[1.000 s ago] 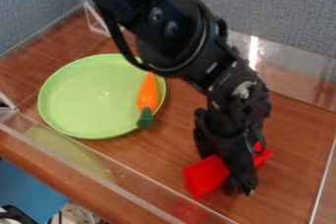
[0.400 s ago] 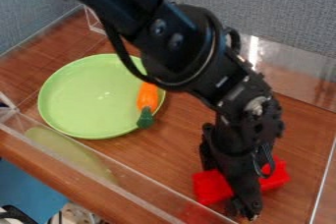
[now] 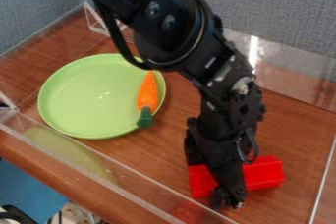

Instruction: Move the red object from the green plate to the table

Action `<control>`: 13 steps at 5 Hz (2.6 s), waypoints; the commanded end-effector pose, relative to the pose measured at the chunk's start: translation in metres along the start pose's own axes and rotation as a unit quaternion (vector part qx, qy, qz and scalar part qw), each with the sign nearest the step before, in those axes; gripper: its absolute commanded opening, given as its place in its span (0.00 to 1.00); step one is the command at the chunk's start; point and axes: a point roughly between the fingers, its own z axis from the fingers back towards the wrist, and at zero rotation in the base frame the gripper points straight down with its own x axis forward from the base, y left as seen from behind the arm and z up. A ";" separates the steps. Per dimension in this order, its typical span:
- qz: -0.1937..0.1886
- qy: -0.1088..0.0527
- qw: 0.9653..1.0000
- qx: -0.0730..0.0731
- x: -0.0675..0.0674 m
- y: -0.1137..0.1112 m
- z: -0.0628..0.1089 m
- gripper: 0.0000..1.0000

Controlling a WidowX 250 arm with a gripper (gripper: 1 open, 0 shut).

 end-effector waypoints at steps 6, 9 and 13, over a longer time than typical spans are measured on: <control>-0.006 -0.015 1.000 0.023 0.014 0.013 0.022 0.00; 0.038 -0.017 0.998 0.047 0.016 0.042 0.049 0.00; 0.218 0.020 0.972 0.088 -0.074 0.165 0.069 0.00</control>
